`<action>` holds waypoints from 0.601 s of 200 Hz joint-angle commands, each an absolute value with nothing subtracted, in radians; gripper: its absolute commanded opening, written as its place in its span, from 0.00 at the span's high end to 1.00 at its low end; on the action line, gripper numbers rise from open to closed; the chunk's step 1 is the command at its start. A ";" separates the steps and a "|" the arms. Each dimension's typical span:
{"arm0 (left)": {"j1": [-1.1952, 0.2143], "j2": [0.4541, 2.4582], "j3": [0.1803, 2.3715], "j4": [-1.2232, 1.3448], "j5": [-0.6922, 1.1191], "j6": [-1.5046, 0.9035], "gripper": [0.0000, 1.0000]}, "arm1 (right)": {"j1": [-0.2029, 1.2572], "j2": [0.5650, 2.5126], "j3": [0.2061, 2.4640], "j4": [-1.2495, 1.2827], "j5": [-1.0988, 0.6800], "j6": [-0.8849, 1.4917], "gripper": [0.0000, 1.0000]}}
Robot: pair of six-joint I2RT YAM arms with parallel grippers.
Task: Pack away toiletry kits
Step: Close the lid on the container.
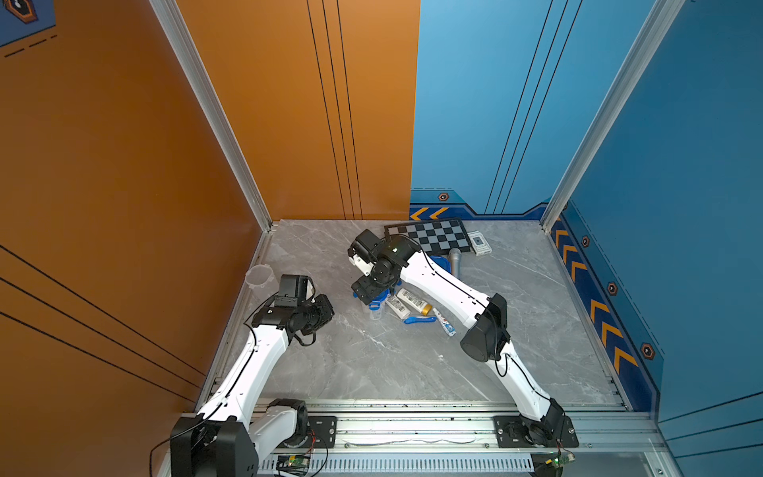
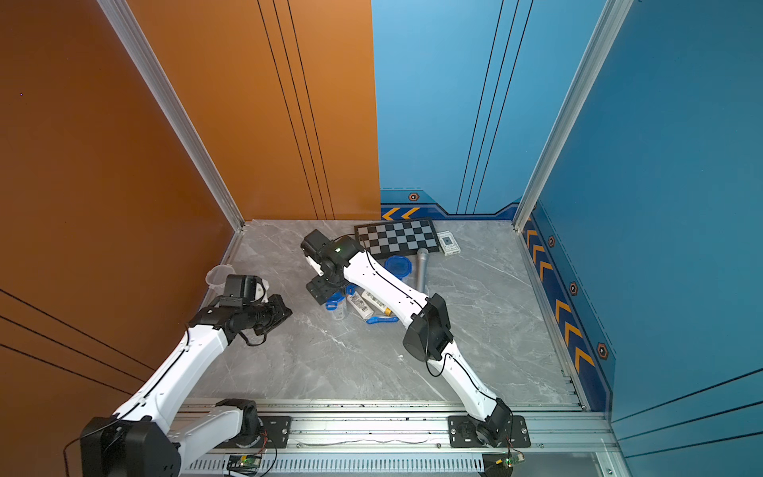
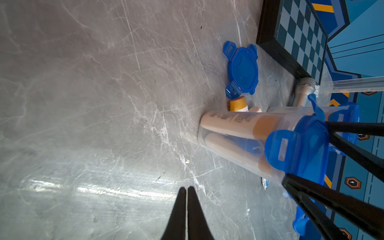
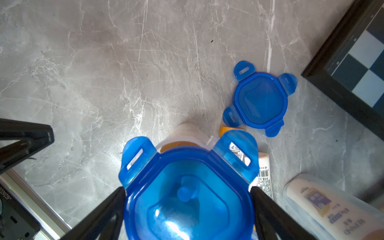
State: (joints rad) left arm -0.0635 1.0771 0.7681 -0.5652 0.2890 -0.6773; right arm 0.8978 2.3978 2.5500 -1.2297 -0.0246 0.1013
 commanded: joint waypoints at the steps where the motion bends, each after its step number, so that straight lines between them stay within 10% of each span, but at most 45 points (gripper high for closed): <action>1: -0.053 1.069 0.752 -0.583 0.294 -0.670 0.93 | 0.903 2.419 2.580 -1.218 -0.037 0.079 0.07; 120: -0.049 1.073 0.760 -0.583 0.319 -0.662 0.82 | 0.894 2.393 2.591 -1.216 -0.021 0.080 0.00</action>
